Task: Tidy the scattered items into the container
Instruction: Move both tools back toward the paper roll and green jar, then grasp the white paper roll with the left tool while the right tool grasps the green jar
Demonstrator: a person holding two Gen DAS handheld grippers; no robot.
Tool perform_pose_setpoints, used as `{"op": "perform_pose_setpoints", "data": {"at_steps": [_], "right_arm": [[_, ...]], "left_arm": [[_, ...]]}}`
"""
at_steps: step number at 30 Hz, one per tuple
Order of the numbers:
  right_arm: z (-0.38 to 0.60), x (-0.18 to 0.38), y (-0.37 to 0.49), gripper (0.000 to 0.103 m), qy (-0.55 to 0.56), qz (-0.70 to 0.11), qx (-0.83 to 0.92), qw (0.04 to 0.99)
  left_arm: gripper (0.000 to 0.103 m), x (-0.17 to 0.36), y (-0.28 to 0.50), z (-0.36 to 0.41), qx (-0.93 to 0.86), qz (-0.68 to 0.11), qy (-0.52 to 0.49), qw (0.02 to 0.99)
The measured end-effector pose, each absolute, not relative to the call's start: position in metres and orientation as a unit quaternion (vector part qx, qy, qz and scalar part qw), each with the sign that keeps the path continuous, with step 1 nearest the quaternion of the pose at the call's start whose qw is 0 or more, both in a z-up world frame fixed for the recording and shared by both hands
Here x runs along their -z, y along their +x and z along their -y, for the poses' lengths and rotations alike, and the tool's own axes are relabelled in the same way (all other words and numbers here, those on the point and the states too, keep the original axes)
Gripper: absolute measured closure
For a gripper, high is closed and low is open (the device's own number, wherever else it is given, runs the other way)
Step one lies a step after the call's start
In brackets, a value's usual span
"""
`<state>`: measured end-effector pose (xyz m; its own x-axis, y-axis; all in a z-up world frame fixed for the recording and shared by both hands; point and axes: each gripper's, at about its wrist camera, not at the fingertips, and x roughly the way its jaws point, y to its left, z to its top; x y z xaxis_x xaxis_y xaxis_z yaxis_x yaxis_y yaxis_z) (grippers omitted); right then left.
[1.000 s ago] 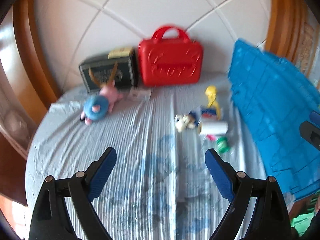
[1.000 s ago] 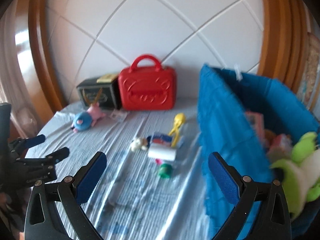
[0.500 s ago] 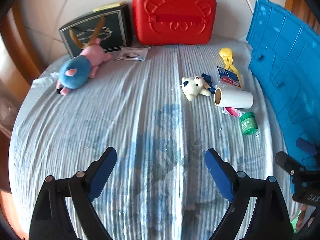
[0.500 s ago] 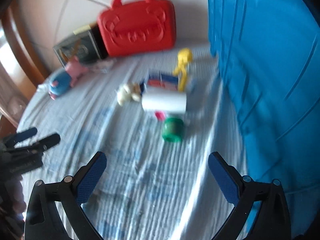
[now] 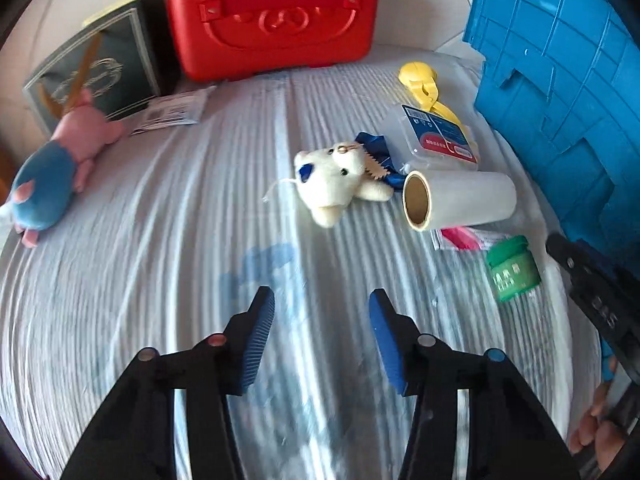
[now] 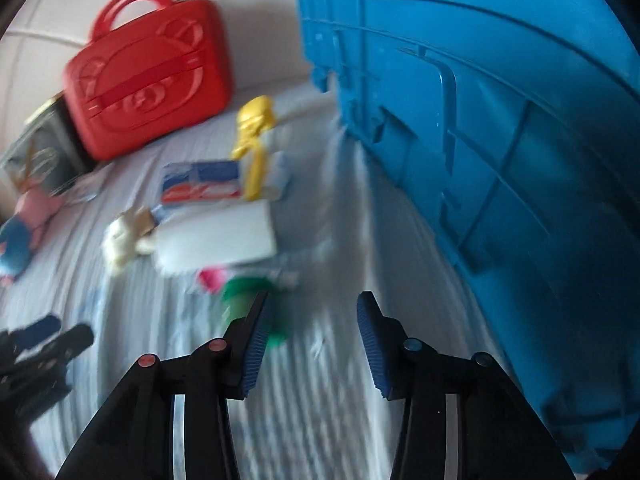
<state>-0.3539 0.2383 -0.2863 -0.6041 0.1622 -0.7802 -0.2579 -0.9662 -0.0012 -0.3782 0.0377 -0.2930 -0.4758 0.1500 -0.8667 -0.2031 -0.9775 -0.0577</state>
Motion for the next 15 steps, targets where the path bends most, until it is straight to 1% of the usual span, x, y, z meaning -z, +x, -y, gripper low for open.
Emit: {"op": "perform_pose_setpoints", "data": {"at_steps": [5,8,11,15], "right_arm": [[-0.239,0.302,-0.391,0.060,-0.411,-0.028,-0.894,0.174],[-0.243,0.309,-0.412,0.060,-0.415,-0.027,-0.894,0.164],[-0.240,0.310,-0.423,0.061,-0.439,-0.040,-0.893,0.089],[-0.195,0.302,-0.407,0.060,-0.457,-0.002,-0.887,-0.067]], "left_arm": [[0.054,0.302,-0.399,-0.045,-0.857,-0.031,-0.501,0.116],[0.054,0.306,-0.411,-0.043,-0.855,-0.038,-0.504,0.115],[0.054,0.306,-0.417,-0.033,-0.856,-0.033,-0.506,0.104],[0.054,0.299,-0.410,-0.001,-0.864,-0.030,-0.499,0.063]]}}
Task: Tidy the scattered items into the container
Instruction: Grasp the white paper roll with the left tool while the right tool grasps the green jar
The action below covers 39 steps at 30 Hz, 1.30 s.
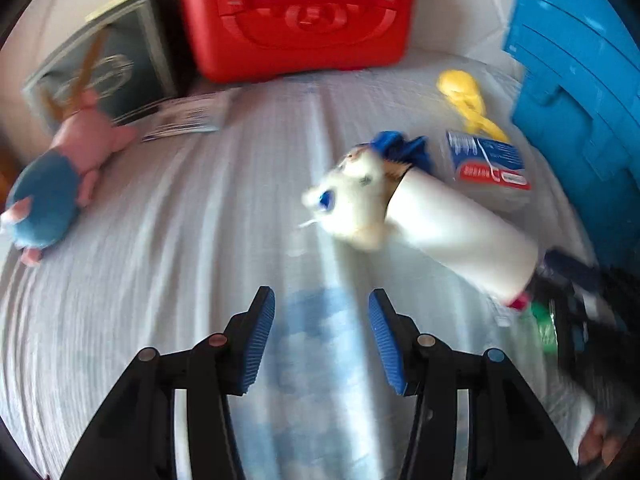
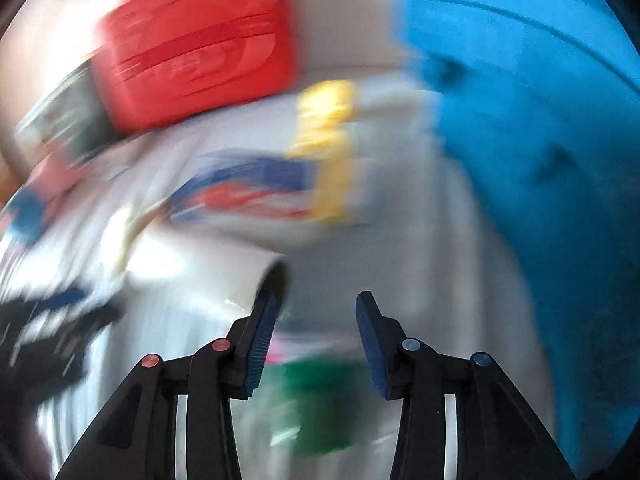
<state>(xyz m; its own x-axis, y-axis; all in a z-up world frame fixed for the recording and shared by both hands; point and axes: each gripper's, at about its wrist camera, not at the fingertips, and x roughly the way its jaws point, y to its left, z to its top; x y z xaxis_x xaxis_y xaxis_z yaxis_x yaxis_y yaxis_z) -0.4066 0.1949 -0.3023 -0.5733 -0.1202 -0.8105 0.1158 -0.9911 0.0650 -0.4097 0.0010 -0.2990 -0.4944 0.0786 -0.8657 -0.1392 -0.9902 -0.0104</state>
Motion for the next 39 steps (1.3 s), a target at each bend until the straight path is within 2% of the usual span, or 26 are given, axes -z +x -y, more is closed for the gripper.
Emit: {"op": "perform_pose_setpoints", "data": {"at_steps": [4,6,10,14,15,18,19,21,22,32,39], "right_arm": [[-0.153,0.298,-0.389,0.059,0.462,0.016,0.867,0.187],[-0.142,0.295,-0.380,0.059,0.457,0.025,0.864,0.211],[-0.168,0.285,-0.364,0.058,0.438,0.052,0.884,0.158],[-0.213,0.281,-0.347,0.050,0.448,0.068,0.887,0.091],[-0.220,0.282,-0.346,0.046,0.453,0.071,0.885,0.084],[-0.227,0.286,-0.338,0.044,0.464,0.082,0.879,0.076],[-0.226,0.286,-0.335,0.044,0.466,0.085,0.877,0.077],[-0.221,0.292,-0.331,0.044,0.474,0.094,0.871,0.085],[-0.215,0.295,-0.330,0.044,0.478,0.094,0.869,0.088],[-0.147,0.305,-0.328,0.043,0.484,0.071,0.858,0.155],[-0.098,0.323,-0.337,0.044,0.480,0.040,0.858,0.180]], "left_arm": [[0.054,0.291,-0.392,0.026,-0.866,-0.028,-0.498,0.031],[0.054,0.286,-0.384,0.034,-0.864,-0.017,-0.502,0.024],[0.053,0.274,-0.383,0.025,-0.863,-0.019,-0.503,0.047],[0.030,0.266,-0.392,-0.004,-0.868,-0.044,-0.488,0.080],[0.029,0.266,-0.397,-0.012,-0.869,-0.051,-0.484,0.088],[0.027,0.285,-0.416,-0.033,-0.859,-0.074,-0.495,0.108],[0.027,0.290,-0.419,-0.037,-0.856,-0.073,-0.499,0.114],[0.051,0.303,-0.421,-0.042,-0.846,-0.080,-0.513,0.122],[0.054,0.306,-0.419,-0.041,-0.845,-0.084,-0.515,0.120],[0.056,0.308,-0.339,0.043,-0.856,-0.033,-0.513,0.059],[0.056,0.312,-0.307,0.060,-0.860,-0.026,-0.507,0.045]]}}
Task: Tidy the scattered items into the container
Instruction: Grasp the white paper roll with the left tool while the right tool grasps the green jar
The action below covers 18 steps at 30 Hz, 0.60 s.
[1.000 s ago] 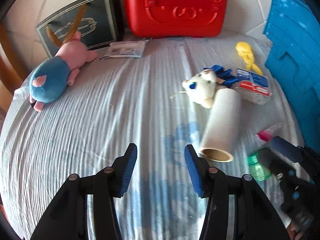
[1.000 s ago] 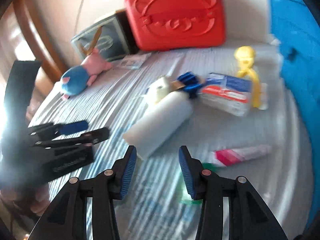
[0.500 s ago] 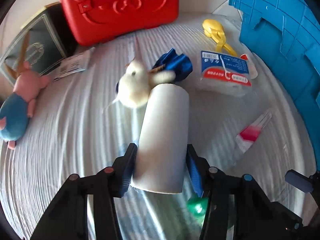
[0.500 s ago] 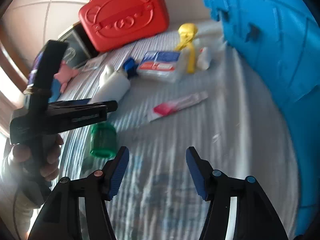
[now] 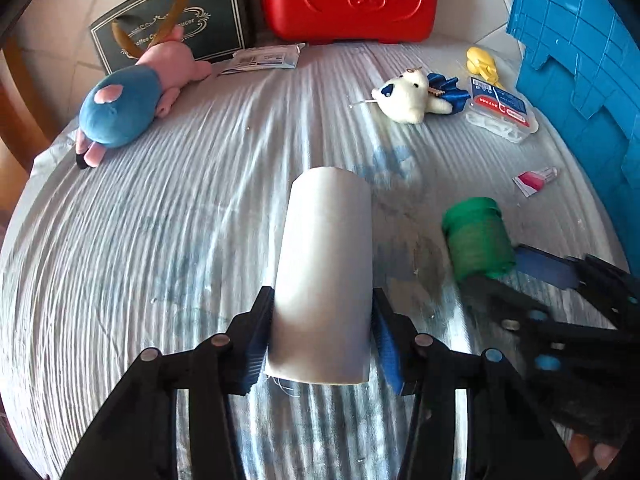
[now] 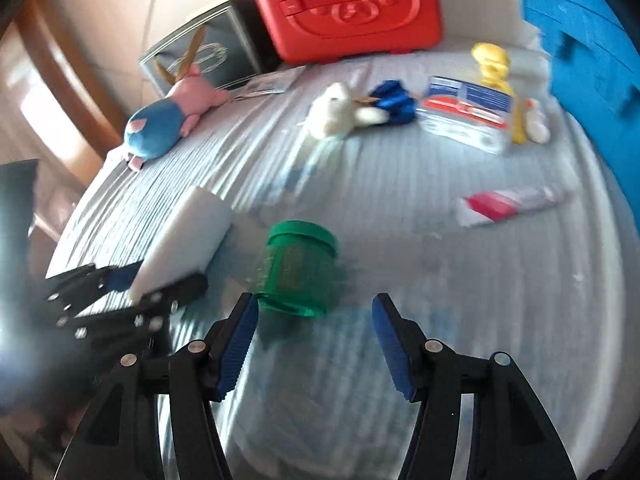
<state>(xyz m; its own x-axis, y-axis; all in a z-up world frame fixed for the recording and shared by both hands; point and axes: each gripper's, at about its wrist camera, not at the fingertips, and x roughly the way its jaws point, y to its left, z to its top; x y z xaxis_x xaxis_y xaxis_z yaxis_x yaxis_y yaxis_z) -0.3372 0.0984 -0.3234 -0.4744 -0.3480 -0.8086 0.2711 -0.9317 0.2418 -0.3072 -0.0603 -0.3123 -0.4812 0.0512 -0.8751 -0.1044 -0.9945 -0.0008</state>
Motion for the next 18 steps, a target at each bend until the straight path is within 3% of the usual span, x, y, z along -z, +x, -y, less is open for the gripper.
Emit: {"op": "perform_pose_setpoints", "data": {"at_steps": [4,13,16,18], "right_arm": [[-0.086,0.331,-0.346,0.045,0.467,0.027,0.865,0.182],[-0.091,0.330,-0.355,0.035,0.459,0.068,0.867,0.184],[-0.082,0.329,-0.352,0.045,0.462,0.022,0.872,0.159],[-0.075,0.330,-0.348,0.059,0.460,-0.013,0.878,0.135]], "left_arm": [[0.056,0.320,-0.313,0.070,-0.856,-0.009,-0.515,0.039],[0.056,0.321,-0.320,0.073,-0.864,-0.006,-0.503,0.029],[0.056,0.322,-0.317,0.071,-0.865,-0.010,-0.501,0.027],[0.057,0.321,-0.316,0.069,-0.865,-0.010,-0.501,0.026]]}}
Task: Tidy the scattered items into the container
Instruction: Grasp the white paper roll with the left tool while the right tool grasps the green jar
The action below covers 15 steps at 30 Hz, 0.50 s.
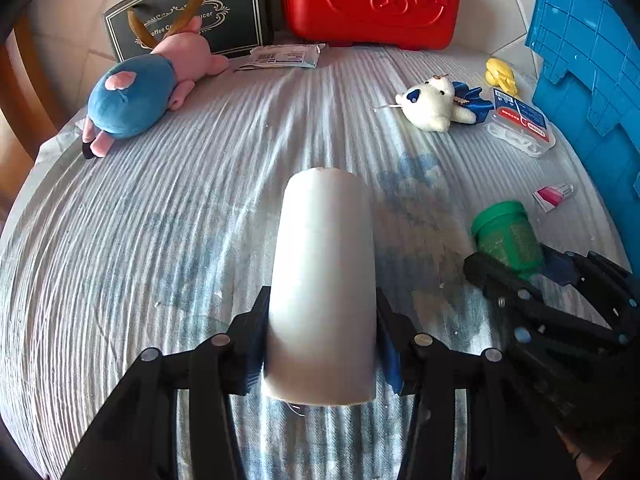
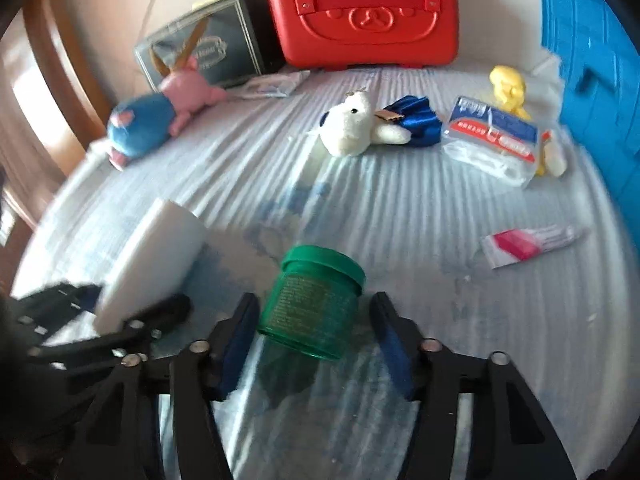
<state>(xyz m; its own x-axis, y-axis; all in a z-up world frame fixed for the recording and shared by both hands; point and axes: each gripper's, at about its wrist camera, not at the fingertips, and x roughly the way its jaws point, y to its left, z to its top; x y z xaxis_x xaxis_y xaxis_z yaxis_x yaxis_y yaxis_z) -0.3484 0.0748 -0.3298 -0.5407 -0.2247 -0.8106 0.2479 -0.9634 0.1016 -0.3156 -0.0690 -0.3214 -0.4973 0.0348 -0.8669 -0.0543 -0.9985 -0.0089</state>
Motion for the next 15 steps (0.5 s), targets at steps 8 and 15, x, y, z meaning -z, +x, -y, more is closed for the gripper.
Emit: {"op": "perform_pose_setpoints", "data": {"at_steps": [8,15], "right_arm": [[-0.086,0.314,-0.324,0.060,0.457,-0.016,0.880,0.125],[-0.106,0.252,-0.296,0.060,0.409,-0.018,0.902,0.136]], "left_arm": [[0.058,0.300,-0.292,0.057,-0.870,-0.012,-0.492,0.035],[0.058,0.238,-0.268,0.046,-0.900,-0.008,-0.436,0.028]]}}
